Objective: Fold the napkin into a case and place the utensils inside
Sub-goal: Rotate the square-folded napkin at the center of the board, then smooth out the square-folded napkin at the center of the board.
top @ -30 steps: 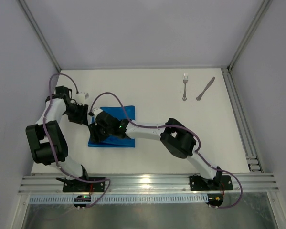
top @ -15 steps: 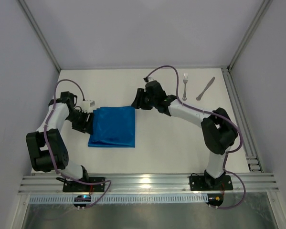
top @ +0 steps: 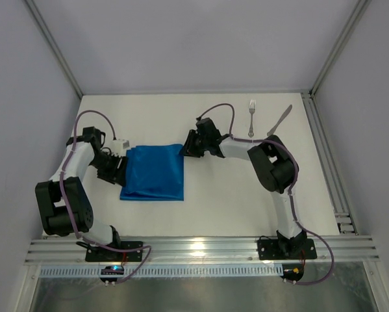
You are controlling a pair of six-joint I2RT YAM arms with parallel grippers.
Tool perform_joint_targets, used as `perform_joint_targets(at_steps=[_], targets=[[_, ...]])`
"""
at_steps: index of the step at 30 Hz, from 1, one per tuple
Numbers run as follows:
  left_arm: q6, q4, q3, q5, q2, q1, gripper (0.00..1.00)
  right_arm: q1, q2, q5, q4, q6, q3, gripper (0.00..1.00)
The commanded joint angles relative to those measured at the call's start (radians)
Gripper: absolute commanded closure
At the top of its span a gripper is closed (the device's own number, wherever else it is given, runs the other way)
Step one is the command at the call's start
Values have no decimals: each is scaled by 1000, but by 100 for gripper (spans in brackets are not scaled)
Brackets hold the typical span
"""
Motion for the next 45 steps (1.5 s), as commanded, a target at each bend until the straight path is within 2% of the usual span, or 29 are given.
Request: perform_joint_targets(at_steps=[1,3,4,7,12,15,19,24,27,31,32,34,35,39,41,42,44,45], targets=[[13,-8,-9,-2,-33,0,45,-2,25,-3,85,59,17,69],[11,-6,-8,-2,-31,0,45,-2,40,-9,103,73,18,74],[11,-8,-9,-2,-33,0,46,-2,43,-12,108,78,18,84],[11,-13,-2,1,-36,0,47,-2,36,-15,146,96,-9,96],[20,-16,26,18,-27,-1,47,-3,-56,43,185,122,-124,96],[20,-17,52,25,-4,0,47,-2,-177,124,185,142,-267,96],[31,-22,86,74,25,-4,47,2,-360,219,165,167,-535,96],[46,-19,94,101,48,-65,47,93,-617,317,65,226,-802,96],[59,-17,92,137,48,-119,46,185,-716,322,9,301,-876,96],[83,-51,110,205,56,-141,44,219,-828,321,-171,277,-856,66],[88,-65,114,208,58,-141,44,218,-855,331,-253,253,-839,54],[109,-85,110,210,56,-150,43,194,-911,380,-383,129,-749,42],[117,-91,109,210,55,-153,42,172,-915,386,-419,78,-712,40],[99,-27,75,122,45,-185,42,46,-842,290,-386,-196,-515,38],[60,16,57,99,55,-194,43,20,-710,249,-360,-339,-424,43],[54,35,57,98,73,-199,43,20,-658,233,-364,-378,-317,51],[23,55,57,85,88,-210,44,20,-489,186,-380,-468,-206,56],[11,82,57,76,102,-211,47,20,-433,175,-389,-482,-99,62]])
